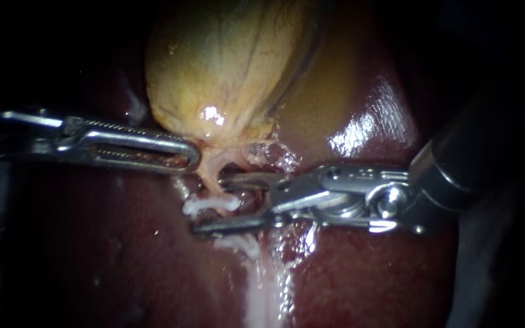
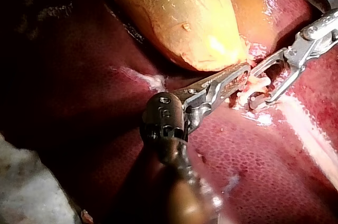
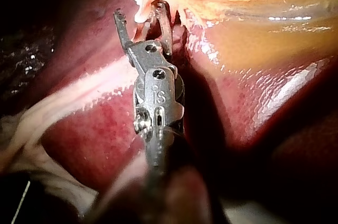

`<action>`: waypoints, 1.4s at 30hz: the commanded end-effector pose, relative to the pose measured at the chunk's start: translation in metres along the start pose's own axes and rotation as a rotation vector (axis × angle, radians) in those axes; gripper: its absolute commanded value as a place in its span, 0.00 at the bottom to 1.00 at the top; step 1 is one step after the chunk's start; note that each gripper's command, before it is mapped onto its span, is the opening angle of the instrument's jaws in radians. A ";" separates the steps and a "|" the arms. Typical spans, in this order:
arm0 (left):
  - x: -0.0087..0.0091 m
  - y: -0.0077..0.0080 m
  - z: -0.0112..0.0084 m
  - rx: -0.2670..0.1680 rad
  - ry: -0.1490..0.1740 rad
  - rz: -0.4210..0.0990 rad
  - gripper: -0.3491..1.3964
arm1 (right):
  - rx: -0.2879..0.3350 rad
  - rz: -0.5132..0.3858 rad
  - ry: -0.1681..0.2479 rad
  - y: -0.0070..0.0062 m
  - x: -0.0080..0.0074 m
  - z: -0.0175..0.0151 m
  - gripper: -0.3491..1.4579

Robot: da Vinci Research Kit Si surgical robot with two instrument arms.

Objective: Going back third clip left tube

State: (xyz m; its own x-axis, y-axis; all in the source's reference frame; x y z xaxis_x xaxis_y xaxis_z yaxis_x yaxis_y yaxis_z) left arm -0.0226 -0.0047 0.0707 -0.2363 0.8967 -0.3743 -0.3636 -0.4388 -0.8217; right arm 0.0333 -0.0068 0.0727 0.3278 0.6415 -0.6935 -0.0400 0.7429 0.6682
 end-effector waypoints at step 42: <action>-0.0015 -0.0028 0.0067 0.000 -0.001 0.014 0.00 | 0.056 -0.142 -0.004 -0.0010 0.0030 -0.0128 0.47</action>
State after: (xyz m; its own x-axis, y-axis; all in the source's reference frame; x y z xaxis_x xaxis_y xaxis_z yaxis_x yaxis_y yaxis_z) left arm -0.0273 -0.0053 0.0765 -0.2419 0.8899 -0.3867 -0.3586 -0.4523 -0.8166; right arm 0.0222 -0.0033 0.0665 0.3301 0.5301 -0.7810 0.0601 0.8139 0.5778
